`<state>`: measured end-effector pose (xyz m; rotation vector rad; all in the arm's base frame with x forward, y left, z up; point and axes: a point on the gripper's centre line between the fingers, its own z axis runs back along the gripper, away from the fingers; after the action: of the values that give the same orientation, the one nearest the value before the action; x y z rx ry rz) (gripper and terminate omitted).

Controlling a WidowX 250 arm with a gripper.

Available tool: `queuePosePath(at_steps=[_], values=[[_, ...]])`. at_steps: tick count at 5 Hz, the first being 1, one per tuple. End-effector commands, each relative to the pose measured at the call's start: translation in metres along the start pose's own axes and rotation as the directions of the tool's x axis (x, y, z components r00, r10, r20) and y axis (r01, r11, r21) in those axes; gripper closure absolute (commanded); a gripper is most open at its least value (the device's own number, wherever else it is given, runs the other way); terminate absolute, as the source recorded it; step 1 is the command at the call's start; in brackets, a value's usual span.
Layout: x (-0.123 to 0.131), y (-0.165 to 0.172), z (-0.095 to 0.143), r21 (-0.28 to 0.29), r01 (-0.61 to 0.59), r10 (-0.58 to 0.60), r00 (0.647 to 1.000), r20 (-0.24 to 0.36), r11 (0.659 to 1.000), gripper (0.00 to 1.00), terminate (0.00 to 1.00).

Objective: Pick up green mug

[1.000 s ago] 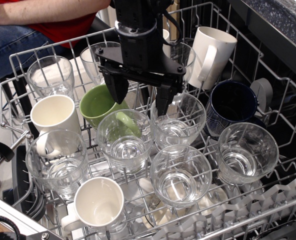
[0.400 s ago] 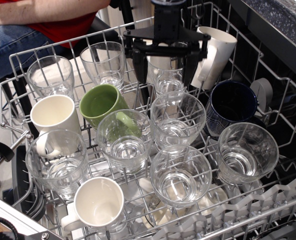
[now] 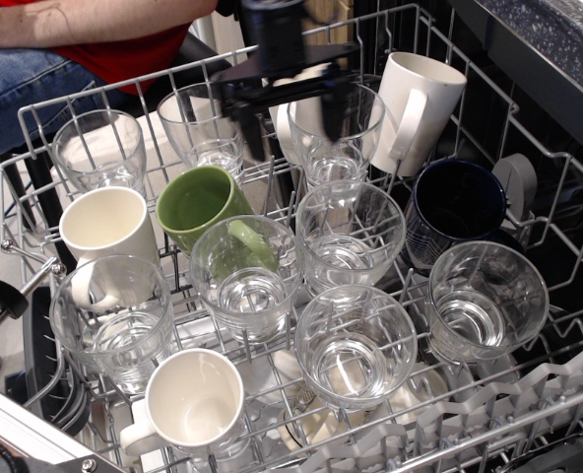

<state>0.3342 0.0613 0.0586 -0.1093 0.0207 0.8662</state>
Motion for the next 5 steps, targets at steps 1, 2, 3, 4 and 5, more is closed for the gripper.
queuePosePath(at_steps=[1, 2, 3, 4, 5], values=[[0.040, 0.014, -0.014, -0.113, -0.186, 0.195, 0.978, 0.073, 0.976, 0.00, 0.00], [0.063, 0.007, -0.026, -0.104, -0.176, 0.189, 0.973, 0.134, 0.979, 0.00, 0.00], [0.081, 0.004, -0.034, -0.094, -0.140, 0.154, 0.975, 0.159, 0.986, 0.00, 0.00], [0.097, 0.006, -0.035, -0.018, -0.099, 0.101, 0.978, 0.185, 0.995, 0.00, 0.00], [0.103, 0.017, -0.037, -0.011, -0.052, 0.053, 0.979, 0.198, 0.999, 0.00, 0.00]])
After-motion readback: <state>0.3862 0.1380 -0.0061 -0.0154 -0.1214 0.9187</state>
